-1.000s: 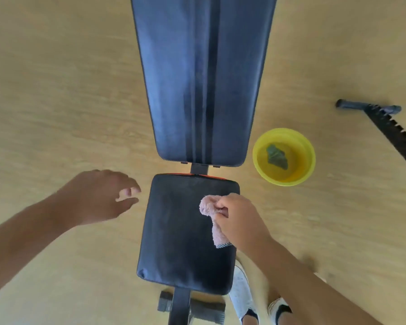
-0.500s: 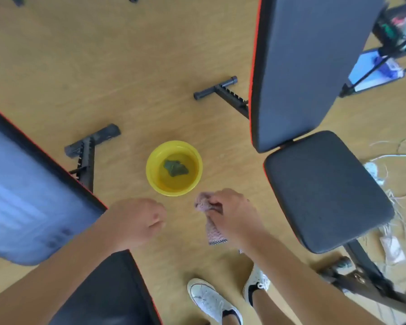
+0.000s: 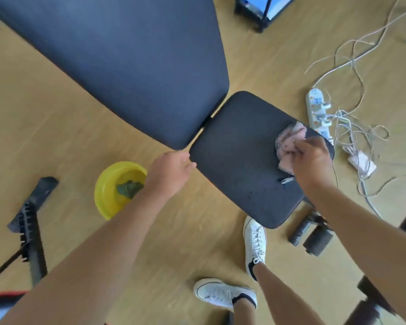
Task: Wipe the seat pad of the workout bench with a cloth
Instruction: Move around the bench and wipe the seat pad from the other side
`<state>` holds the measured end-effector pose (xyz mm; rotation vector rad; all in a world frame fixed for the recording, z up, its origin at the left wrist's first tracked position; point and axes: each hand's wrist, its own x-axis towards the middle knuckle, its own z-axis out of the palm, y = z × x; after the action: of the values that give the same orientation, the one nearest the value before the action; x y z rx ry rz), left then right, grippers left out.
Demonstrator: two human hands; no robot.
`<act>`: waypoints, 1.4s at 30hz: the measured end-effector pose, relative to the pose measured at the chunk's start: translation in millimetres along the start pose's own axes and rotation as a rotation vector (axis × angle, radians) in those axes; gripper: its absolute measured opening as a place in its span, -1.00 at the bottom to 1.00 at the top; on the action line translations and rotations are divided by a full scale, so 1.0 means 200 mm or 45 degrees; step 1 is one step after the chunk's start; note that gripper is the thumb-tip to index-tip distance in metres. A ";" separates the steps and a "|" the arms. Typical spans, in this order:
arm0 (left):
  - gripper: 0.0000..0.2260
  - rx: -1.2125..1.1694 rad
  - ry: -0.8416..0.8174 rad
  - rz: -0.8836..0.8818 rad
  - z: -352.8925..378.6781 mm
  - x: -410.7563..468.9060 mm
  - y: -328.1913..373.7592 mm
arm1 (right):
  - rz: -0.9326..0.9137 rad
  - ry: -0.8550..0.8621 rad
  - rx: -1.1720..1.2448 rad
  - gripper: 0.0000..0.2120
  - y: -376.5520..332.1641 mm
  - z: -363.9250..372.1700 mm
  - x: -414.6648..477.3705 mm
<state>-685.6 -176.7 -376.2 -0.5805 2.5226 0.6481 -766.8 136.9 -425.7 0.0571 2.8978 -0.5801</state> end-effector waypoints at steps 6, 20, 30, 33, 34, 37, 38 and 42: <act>-0.62 0.069 -0.106 -0.109 0.09 0.27 0.12 | -0.221 -0.037 -0.140 -0.83 0.16 0.03 -0.04; -0.77 0.178 0.129 0.003 0.13 0.39 0.11 | -0.588 0.016 -0.077 -0.81 0.36 -0.01 0.07; -0.86 0.112 0.166 0.025 0.17 0.39 0.08 | -0.609 -0.146 -0.039 -0.72 0.17 0.15 -0.50; -0.74 0.167 0.152 0.032 0.16 0.40 0.08 | -0.927 -0.327 -0.116 -0.68 0.21 0.14 -0.57; -0.72 0.192 0.139 0.042 0.16 0.40 0.08 | -1.025 -0.353 -0.187 -0.70 0.26 0.11 -0.50; -0.82 0.212 0.104 0.062 0.15 0.42 0.08 | -0.649 -0.062 -0.334 -0.68 0.39 -0.04 -0.07; -0.82 0.228 0.097 0.061 0.15 0.42 0.08 | -0.356 0.076 -0.330 -0.60 0.42 -0.10 0.08; -0.79 0.272 0.085 0.060 0.15 0.44 0.09 | 0.124 0.171 -0.110 -0.78 0.32 -0.07 0.07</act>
<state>-754.1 -171.1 -440.2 -0.4741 2.6316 0.3735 -779.1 201.0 -439.0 0.2318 3.0249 -0.4507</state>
